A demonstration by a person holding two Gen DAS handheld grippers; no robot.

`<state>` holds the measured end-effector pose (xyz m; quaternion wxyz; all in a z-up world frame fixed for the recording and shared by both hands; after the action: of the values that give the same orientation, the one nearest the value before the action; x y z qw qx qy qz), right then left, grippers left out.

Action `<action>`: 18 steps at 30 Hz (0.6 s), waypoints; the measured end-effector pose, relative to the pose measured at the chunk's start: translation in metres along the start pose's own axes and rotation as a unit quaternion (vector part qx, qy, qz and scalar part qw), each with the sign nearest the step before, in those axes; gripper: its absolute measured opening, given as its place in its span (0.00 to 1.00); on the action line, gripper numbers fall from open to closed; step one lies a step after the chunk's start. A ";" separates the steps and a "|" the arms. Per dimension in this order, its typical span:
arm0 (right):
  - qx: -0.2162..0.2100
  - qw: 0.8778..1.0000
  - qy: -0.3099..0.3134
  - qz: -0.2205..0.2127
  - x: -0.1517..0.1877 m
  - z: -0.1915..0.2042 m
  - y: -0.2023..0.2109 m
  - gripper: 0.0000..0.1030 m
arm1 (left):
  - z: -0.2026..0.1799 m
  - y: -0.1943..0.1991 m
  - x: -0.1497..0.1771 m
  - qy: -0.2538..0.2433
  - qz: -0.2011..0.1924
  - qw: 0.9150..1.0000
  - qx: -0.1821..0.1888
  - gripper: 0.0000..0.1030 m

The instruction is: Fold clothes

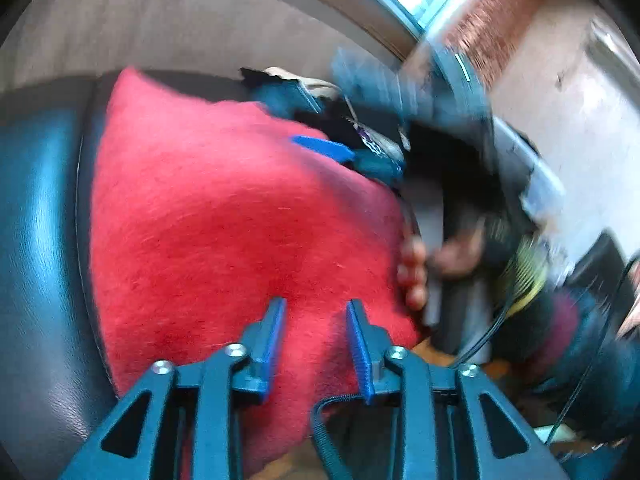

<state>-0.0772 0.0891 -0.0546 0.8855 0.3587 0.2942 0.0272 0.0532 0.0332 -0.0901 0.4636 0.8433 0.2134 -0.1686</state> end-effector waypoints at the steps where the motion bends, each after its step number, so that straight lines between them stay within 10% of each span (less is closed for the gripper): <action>1: -0.003 1.000 -0.020 -0.019 0.004 -0.017 0.006 0.23 | 0.008 -0.001 -0.001 0.018 0.000 1.000 0.011 0.10; 2: -0.032 0.997 -0.066 -0.035 0.008 -0.039 0.011 0.00 | 0.015 -0.003 -0.001 0.036 0.000 0.999 0.021 0.01; 4: -0.083 0.988 -0.123 -0.043 0.006 -0.059 0.014 0.00 | 0.024 0.001 0.000 0.071 -0.001 0.996 0.062 0.01; 9: -0.053 0.993 -0.098 -0.041 0.002 -0.052 0.014 0.00 | 0.021 0.029 -0.010 0.081 -0.042 0.994 0.065 0.19; 14: -0.050 0.993 -0.097 -0.043 0.005 -0.054 0.019 0.00 | 0.037 0.080 -0.071 0.074 -0.124 0.989 0.006 0.26; 18: -0.040 0.994 -0.090 -0.040 0.004 -0.052 0.019 0.00 | 0.046 0.082 -0.118 0.033 -0.109 0.992 -0.050 0.28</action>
<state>-0.0993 0.1367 -0.0736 0.9224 0.3115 0.2264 -0.0287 -0.0088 -0.0689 0.0010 0.4767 0.7960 0.3270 -0.1794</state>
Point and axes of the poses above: each gripper's, at about its wrist camera, not at the fingertips, and y roughly against the way its jaws point, z to its left, x to its underside, the point moved 7 cm from there along -y, roughly the way its jaws point, and after that the axes turned 11 degrees about z, right-handed, at the moved point
